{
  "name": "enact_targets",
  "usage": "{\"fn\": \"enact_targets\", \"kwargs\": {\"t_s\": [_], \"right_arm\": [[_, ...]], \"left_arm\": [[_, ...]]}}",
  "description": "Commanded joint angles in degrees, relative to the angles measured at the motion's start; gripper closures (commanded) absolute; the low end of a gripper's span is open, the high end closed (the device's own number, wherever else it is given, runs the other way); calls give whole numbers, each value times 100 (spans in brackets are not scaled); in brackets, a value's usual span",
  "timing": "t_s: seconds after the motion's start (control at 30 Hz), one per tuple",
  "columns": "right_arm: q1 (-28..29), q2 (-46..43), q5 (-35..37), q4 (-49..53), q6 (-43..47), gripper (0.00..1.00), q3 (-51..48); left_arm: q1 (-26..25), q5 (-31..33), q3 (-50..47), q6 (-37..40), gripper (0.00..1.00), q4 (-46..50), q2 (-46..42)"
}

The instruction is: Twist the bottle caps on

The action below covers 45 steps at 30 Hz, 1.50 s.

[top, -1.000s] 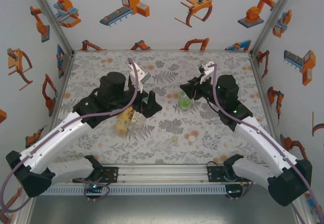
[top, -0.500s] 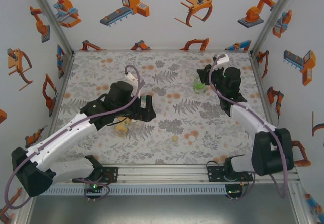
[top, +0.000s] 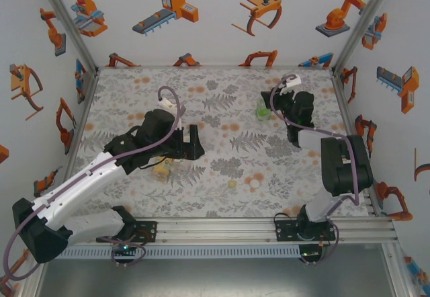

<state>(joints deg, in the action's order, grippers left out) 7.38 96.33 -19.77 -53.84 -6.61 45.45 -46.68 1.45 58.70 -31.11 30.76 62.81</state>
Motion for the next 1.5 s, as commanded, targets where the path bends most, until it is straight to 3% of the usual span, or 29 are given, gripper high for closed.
{"fn": "enact_targets", "kwargs": {"t_s": [0.0, 0.27, 0.47, 0.6, 1.03, 1.33, 1.47], "right_arm": [[-22, 17, -162, -627, 7, 92, -170], [-35, 78, -332, -667, 206, 79, -423], [-36, -98, -253, -650, 162, 52, -460], [-43, -308, -220, -477, 163, 46, -383], [-70, -1432, -377, 839, 218, 45, -177], [-59, -3042, -389, 3796, 400, 48, -65], [-61, -3768, -421, 4638, 413, 48, -201]], "left_arm": [[27, 65, 31, -112, 15, 105, -12], [27, -19, 20, -97, 16, 88, 25], [20, 62, 27, -45, 15, 156, -58], [23, 78, 14, -42, 15, 201, -111], [97, 191, 24, 324, 14, 634, 77], [150, 91, 70, 588, 14, 565, 761], [219, 197, 373, 820, 14, 791, 1343]]}}
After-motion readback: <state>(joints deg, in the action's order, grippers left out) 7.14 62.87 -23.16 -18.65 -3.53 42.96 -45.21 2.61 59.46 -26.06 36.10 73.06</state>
